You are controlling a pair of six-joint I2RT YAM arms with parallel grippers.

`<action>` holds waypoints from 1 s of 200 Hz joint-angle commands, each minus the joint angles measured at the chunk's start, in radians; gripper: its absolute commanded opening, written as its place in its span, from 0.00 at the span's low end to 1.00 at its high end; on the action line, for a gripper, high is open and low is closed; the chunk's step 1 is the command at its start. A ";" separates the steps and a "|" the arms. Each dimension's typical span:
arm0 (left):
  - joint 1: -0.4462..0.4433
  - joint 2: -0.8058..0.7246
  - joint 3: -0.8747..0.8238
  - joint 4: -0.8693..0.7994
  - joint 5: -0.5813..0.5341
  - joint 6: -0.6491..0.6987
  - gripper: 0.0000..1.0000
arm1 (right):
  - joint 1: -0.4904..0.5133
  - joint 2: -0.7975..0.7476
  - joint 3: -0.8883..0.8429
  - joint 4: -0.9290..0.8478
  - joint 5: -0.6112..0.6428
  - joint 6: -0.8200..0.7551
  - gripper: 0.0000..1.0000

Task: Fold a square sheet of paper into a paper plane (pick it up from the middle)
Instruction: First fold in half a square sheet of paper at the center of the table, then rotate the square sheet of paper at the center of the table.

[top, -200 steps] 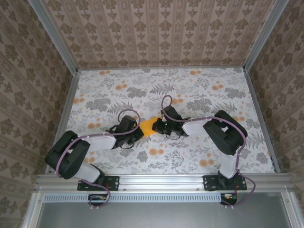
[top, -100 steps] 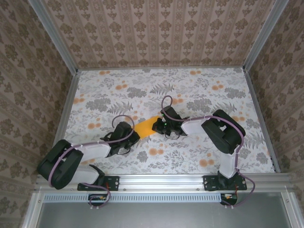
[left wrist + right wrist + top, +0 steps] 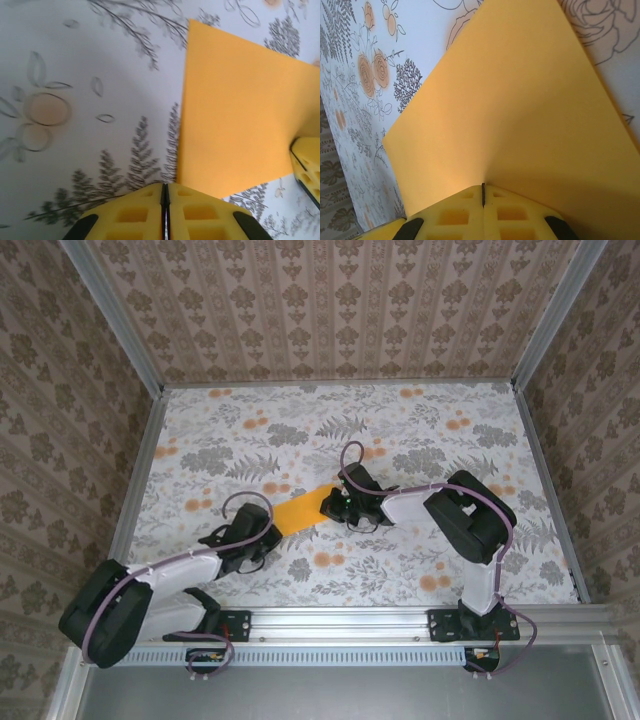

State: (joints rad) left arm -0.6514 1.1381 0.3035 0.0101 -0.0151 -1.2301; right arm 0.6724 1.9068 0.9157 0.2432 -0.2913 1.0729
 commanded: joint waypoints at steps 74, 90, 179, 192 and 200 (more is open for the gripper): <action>0.348 0.023 0.315 -0.402 0.182 0.447 0.43 | 0.080 0.031 0.353 -0.543 0.117 -0.338 0.19; 0.392 0.046 0.342 -0.422 0.193 0.477 0.52 | 0.121 0.081 0.420 -0.571 0.131 -0.336 0.20; 0.489 0.071 0.358 -0.459 0.197 0.535 0.76 | 0.209 0.298 0.688 -0.693 0.088 -0.340 0.19; 0.489 0.071 0.359 -0.464 0.197 0.544 0.79 | 0.211 0.301 0.688 -0.714 0.070 -0.364 0.18; 0.489 0.071 0.361 -0.469 0.199 0.550 0.81 | 0.210 0.298 0.682 -0.737 0.060 -0.389 0.18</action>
State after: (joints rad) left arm -0.1684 1.2037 0.6453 -0.4259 0.1726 -0.7200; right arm 0.8764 2.1891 1.5742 -0.3893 -0.1951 0.7425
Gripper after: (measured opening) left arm 0.787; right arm 0.187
